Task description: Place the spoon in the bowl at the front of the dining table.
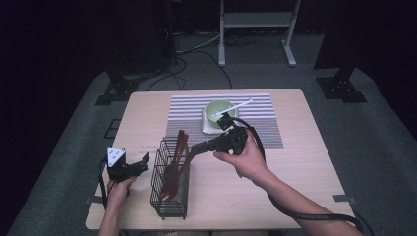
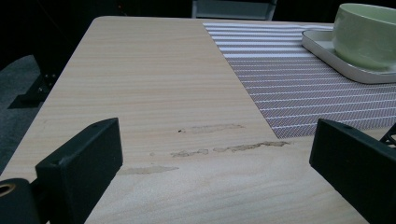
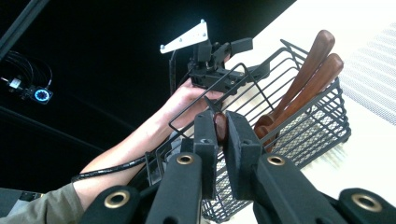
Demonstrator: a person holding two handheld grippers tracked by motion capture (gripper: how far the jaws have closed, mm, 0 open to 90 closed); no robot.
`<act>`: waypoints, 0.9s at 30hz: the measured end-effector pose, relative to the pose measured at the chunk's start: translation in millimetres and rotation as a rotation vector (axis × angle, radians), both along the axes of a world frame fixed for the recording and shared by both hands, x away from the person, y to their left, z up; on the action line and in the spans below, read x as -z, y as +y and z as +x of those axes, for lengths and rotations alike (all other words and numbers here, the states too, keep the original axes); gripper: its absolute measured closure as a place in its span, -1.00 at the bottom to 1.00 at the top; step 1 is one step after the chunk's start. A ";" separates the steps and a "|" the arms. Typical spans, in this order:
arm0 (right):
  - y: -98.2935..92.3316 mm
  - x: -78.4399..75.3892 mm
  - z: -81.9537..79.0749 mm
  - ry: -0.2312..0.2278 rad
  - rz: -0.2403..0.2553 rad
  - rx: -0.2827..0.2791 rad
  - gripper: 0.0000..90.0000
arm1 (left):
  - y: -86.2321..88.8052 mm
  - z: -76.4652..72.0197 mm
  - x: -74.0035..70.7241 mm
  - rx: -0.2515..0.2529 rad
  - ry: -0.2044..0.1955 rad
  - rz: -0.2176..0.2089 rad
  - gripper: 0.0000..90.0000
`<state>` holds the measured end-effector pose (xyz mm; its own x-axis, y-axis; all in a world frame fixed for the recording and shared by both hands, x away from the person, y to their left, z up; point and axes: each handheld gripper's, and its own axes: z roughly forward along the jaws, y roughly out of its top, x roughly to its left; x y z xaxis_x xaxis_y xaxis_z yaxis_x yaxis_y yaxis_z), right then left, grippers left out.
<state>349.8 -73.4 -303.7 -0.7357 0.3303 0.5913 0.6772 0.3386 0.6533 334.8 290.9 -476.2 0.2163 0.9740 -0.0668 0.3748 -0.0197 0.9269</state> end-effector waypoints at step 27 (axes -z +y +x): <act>-24.3 -14.6 1.8 0.012 0.049 0.023 0.84 | -0.2 0.3 0.0 0.000 0.002 0.001 -0.96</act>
<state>351.7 -97.7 -289.1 -0.7213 0.3172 0.6157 0.6919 0.2906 0.6609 335.1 290.8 -476.3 0.2166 0.9740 -0.0660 0.3763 -0.0209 0.9262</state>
